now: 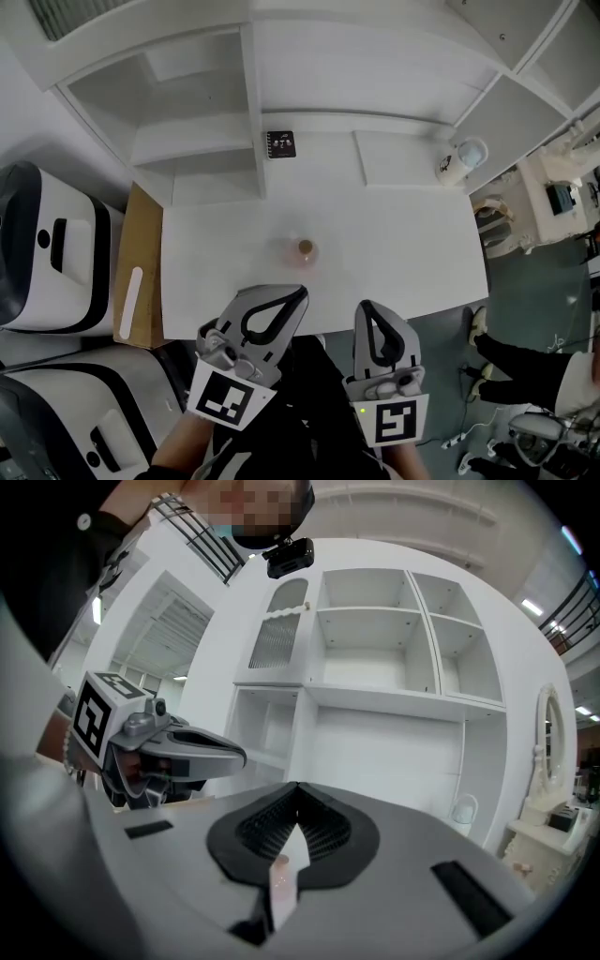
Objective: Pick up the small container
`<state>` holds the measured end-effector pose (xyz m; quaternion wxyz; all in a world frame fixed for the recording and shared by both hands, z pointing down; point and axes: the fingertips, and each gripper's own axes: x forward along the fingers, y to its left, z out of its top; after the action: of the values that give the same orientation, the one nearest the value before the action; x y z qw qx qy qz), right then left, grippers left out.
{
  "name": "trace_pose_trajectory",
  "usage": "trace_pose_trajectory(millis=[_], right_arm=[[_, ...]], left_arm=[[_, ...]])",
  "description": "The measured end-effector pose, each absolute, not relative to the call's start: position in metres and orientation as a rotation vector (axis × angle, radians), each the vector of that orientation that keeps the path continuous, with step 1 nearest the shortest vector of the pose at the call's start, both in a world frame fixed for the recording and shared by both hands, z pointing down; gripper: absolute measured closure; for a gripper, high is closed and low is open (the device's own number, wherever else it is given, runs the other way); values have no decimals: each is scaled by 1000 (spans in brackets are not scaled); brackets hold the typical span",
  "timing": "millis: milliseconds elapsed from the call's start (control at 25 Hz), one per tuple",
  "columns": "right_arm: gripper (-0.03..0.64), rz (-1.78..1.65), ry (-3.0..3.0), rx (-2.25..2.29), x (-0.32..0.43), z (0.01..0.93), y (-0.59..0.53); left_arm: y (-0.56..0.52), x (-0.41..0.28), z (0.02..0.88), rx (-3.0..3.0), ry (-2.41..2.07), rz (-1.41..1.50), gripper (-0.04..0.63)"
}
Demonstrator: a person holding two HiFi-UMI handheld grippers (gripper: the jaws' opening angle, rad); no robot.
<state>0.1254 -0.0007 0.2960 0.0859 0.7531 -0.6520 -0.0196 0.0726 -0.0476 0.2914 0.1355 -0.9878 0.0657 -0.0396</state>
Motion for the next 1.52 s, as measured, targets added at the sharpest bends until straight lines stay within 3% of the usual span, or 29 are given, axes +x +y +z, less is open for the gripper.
trace_pose_trajectory(millis=[1160,1520], right_arm=[[614,36,-2387,1746,160,360,-65],[531,103,-2399,1574,165,421,-86]], left_arm=[[-83,80,318,-2844,740,-251,595],[-83,73,333,-2832,843,-319,595]])
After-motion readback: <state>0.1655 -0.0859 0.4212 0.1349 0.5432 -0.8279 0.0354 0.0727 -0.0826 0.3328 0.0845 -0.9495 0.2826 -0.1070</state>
